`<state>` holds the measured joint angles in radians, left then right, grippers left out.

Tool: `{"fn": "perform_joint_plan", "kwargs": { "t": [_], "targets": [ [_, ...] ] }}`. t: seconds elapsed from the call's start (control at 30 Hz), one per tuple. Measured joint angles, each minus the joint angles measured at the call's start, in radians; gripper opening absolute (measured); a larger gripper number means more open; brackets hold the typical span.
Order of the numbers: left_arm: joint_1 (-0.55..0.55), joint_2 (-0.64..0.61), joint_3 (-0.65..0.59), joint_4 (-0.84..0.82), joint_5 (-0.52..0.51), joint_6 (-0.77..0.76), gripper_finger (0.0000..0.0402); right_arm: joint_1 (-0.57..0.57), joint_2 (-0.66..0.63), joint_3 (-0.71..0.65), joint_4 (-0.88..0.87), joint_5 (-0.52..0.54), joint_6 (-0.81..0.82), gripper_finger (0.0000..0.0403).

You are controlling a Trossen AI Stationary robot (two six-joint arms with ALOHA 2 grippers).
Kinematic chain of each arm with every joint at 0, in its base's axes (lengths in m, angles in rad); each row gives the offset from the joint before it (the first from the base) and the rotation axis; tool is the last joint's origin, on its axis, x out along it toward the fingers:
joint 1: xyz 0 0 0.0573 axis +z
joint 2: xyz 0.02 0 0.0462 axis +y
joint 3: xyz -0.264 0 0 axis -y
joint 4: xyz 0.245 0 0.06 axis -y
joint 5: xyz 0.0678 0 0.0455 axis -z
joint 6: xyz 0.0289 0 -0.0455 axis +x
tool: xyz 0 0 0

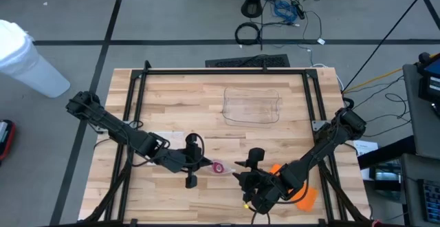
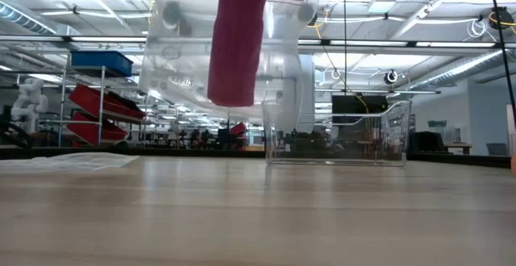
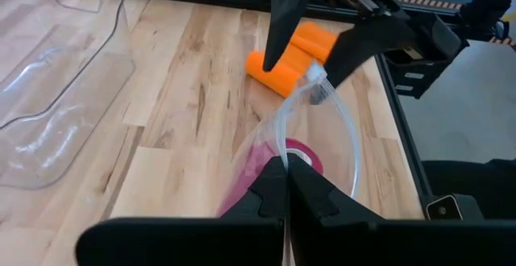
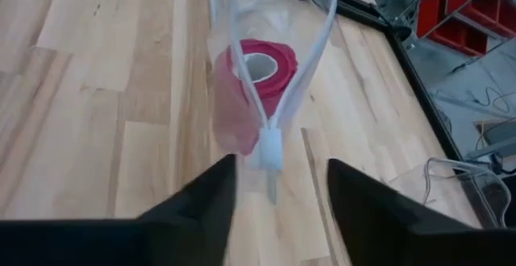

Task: Roll bandage
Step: Close the top transparent zip bag

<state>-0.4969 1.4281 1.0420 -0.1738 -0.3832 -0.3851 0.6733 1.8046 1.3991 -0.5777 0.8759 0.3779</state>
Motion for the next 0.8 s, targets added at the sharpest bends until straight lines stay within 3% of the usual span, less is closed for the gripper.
{"fn": "perform_joint_plan", "kwargs": {
  "t": [0.23, 0.37, 0.63, 0.8],
  "targets": [
    [0.000, 0.000, 0.000, 0.000, -0.021, 0.000, 0.0000, -0.012, 0.000, 0.000, -0.001, -0.014, -0.104, 0.0014],
    [-0.005, 0.019, -0.004, 0.021, -0.027, 0.002, 0.0015, -0.013, 0.000, 0.000, -0.019, -0.015, -0.303, 0.0011],
    [-0.032, 0.088, -0.007, 0.005, 0.273, 0.051, 0.0074, -0.014, 0.000, 0.000, -0.198, -0.020, -0.752, 0.0001],
    [-0.041, 0.074, -0.006, 0.010, 0.299, 0.062, 0.0087, -0.014, 0.000, 0.000, -0.182, -0.019, -1.016, 0.0000]
  ]
}}
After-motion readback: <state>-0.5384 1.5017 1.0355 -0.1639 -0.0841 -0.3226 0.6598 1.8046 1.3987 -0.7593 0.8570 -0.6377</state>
